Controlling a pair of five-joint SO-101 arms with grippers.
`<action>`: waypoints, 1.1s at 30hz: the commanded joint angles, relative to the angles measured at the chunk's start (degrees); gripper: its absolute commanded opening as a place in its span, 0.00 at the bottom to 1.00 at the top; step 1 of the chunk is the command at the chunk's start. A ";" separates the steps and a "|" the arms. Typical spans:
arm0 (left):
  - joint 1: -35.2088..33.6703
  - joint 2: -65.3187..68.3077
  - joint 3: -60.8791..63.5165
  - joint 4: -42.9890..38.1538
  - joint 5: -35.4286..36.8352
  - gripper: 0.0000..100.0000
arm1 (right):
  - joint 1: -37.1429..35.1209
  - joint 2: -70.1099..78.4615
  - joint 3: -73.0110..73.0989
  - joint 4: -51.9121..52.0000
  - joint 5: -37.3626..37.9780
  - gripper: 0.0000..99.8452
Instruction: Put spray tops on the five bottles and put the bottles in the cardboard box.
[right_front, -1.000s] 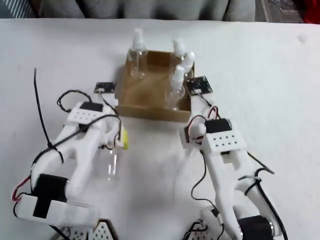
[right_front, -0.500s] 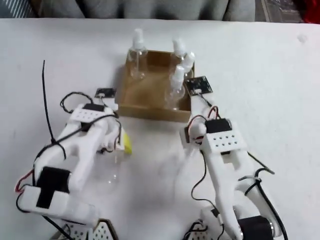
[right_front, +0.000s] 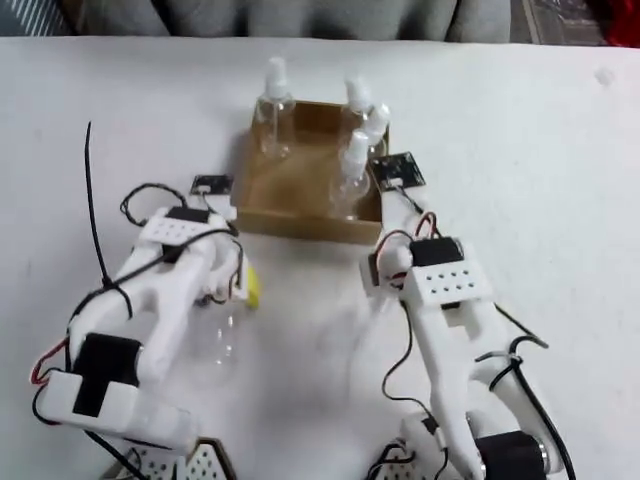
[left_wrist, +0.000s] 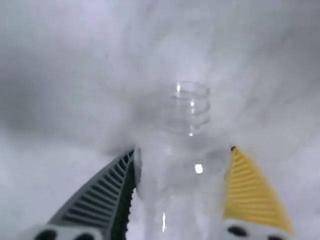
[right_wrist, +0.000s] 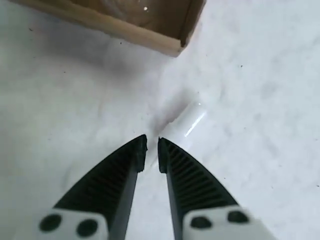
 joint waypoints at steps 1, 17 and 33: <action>-0.40 -0.48 -2.64 -2.90 -0.09 0.16 | 0.57 -0.04 -2.99 0.40 0.09 0.02; -0.22 -0.66 -2.11 -4.48 -0.26 0.02 | 2.77 1.36 -4.48 3.74 -0.53 0.02; -0.40 -0.48 -2.02 -4.48 -0.44 0.02 | 0.75 16.92 -9.67 -0.13 -17.85 0.22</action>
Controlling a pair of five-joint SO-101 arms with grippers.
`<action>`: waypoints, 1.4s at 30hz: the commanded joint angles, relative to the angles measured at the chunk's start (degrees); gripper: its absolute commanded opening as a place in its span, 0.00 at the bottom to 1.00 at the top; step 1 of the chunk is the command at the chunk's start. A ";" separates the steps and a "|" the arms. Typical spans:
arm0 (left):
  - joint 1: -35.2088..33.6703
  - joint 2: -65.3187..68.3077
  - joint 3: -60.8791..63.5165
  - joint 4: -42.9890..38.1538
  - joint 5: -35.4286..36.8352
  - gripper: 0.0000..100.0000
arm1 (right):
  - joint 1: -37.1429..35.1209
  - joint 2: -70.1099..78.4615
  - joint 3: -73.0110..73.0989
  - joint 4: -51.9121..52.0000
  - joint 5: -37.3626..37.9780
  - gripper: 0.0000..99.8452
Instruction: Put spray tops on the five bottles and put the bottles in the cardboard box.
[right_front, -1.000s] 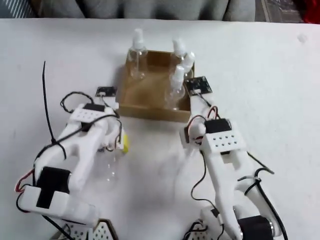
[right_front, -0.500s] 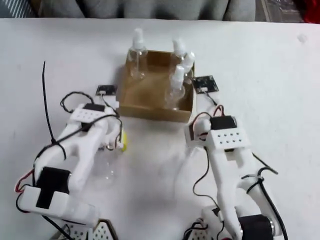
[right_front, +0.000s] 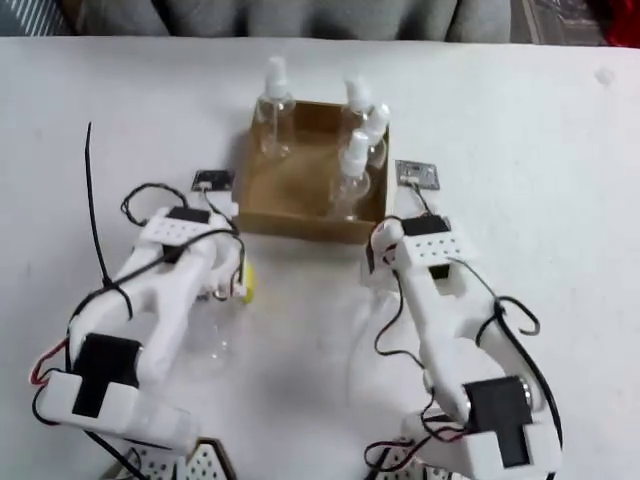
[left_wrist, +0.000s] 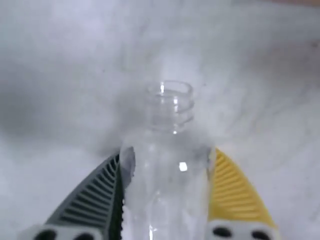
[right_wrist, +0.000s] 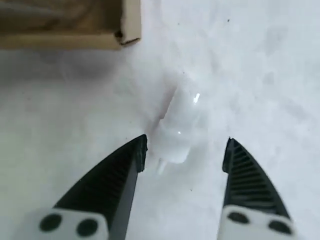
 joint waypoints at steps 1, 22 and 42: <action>-0.57 -0.48 -2.02 -1.67 -0.35 0.02 | -0.22 1.01 -2.55 -2.51 -0.62 0.22; -4.09 -15.87 8.53 -6.59 -0.44 0.02 | 2.24 -4.26 -5.19 4.09 6.07 0.02; -4.00 -44.09 18.81 -8.88 -0.44 0.02 | -3.03 -38.46 9.41 -1.45 6.33 0.02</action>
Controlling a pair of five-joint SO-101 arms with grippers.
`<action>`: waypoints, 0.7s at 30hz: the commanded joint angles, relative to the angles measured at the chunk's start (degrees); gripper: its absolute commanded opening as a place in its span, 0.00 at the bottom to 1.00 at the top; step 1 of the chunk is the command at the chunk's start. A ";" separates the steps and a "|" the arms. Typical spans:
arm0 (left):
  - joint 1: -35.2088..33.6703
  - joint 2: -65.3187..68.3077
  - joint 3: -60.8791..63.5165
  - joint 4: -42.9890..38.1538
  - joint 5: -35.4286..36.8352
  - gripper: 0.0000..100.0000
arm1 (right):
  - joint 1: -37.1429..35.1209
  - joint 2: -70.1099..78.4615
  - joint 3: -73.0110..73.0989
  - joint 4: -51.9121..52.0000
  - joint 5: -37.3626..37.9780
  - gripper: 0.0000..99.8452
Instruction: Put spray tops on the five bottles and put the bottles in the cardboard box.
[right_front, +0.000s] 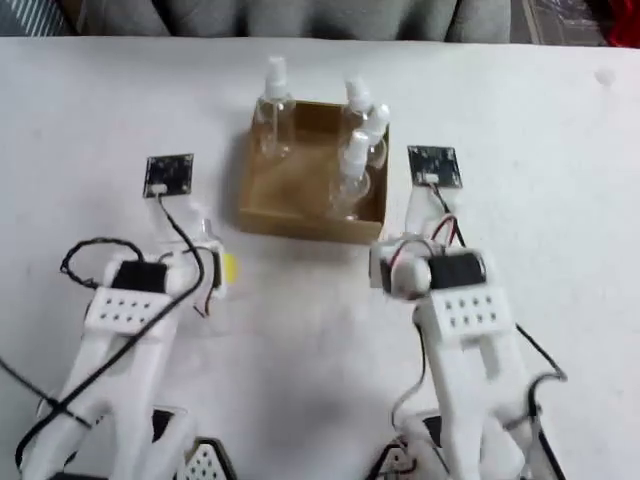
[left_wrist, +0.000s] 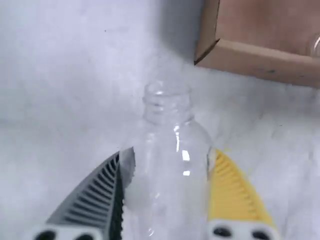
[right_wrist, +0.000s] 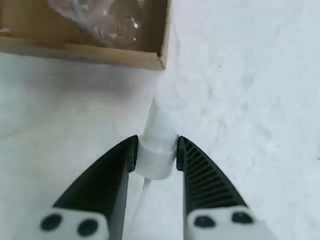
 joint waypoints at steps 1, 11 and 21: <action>-0.66 -6.11 -0.35 -1.58 -0.35 0.02 | -3.21 -8.66 2.11 -5.76 0.53 0.02; -0.66 -16.84 0.79 -4.48 0.00 0.02 | -11.12 -20.62 3.87 -17.80 0.09 0.02; -0.48 -39.60 17.85 -15.30 -0.26 0.02 | -17.45 -34.15 10.55 -25.36 0.44 0.02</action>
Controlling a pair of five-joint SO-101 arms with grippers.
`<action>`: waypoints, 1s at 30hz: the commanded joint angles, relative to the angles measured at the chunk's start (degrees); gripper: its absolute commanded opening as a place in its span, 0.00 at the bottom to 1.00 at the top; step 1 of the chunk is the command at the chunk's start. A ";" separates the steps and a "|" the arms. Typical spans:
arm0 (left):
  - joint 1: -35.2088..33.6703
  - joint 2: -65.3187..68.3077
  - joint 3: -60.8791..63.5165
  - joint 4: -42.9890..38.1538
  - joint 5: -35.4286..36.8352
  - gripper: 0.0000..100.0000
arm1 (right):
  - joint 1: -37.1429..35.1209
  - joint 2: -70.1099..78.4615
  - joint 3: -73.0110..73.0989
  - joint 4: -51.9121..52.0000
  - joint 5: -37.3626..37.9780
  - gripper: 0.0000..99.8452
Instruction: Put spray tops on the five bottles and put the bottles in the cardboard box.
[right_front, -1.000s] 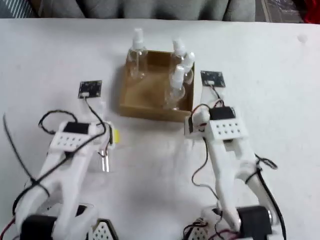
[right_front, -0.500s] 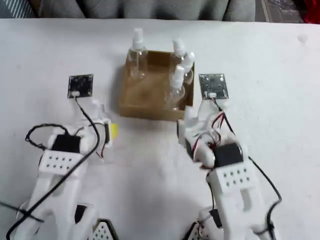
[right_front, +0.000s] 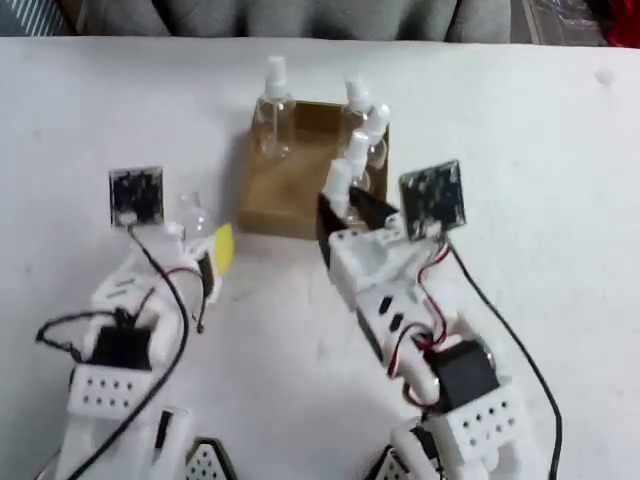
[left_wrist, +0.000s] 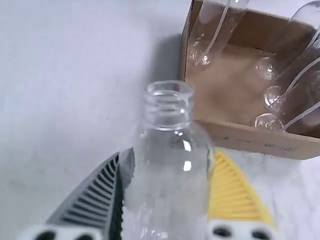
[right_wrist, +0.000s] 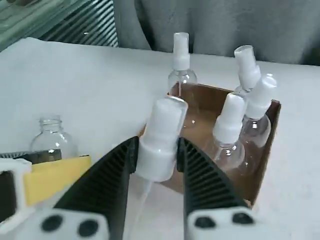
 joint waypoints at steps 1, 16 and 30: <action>-0.40 -13.93 6.24 -5.45 -0.26 0.02 | -2.51 -6.46 3.60 -4.79 0.62 0.02; -0.13 -38.90 17.05 -5.80 0.09 0.02 | -3.12 -14.55 9.67 -45.93 17.93 0.02; 3.21 -38.90 26.99 -13.89 -0.35 0.02 | -15.60 16.92 -25.23 -49.80 15.30 0.02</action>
